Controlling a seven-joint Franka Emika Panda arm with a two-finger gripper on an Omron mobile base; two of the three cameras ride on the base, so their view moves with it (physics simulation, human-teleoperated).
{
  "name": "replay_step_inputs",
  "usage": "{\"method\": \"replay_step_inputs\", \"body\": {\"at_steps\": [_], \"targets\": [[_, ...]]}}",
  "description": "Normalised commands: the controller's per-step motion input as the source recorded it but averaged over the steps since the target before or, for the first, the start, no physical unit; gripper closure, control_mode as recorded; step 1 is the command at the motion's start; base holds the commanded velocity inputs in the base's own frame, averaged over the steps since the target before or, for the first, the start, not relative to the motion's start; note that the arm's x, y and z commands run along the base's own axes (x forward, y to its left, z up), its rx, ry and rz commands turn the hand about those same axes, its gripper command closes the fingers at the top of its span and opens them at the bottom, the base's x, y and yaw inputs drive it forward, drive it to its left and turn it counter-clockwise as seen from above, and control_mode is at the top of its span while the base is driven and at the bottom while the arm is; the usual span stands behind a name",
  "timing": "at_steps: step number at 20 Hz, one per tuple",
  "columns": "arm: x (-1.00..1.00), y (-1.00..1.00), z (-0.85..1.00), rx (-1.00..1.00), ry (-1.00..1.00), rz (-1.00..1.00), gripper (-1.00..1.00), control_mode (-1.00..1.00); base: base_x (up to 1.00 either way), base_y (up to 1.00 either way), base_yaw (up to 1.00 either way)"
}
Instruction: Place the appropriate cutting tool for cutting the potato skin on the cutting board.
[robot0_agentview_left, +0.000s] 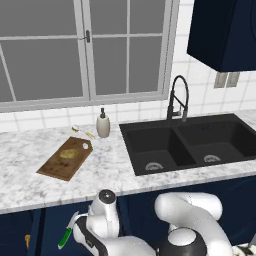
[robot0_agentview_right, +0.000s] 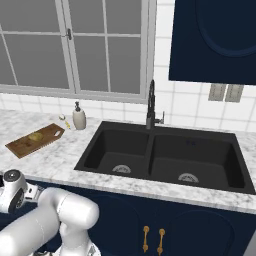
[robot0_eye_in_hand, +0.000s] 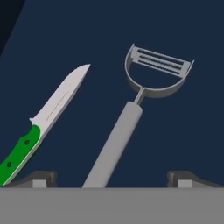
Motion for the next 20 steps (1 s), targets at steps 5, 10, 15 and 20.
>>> {"method": "replay_step_inputs", "body": {"at_steps": [5,10,15,20], "targets": [[0.02,0.14,-0.12,0.0,0.01,0.0,-1.0,-1.0,0.0,0.0,0.0],[0.0,0.0,-0.1,0.0,0.0,0.0,-1.0,-1.0,0.0,0.0,0.0],[0.0,0.0,-0.05,0.0,0.0,0.0,-1.0,-1.0,0.0,0.0,0.0],[0.03,0.02,-0.25,0.0,0.01,0.0,-1.0,-1.0,0.0,0.0,0.0]]}}
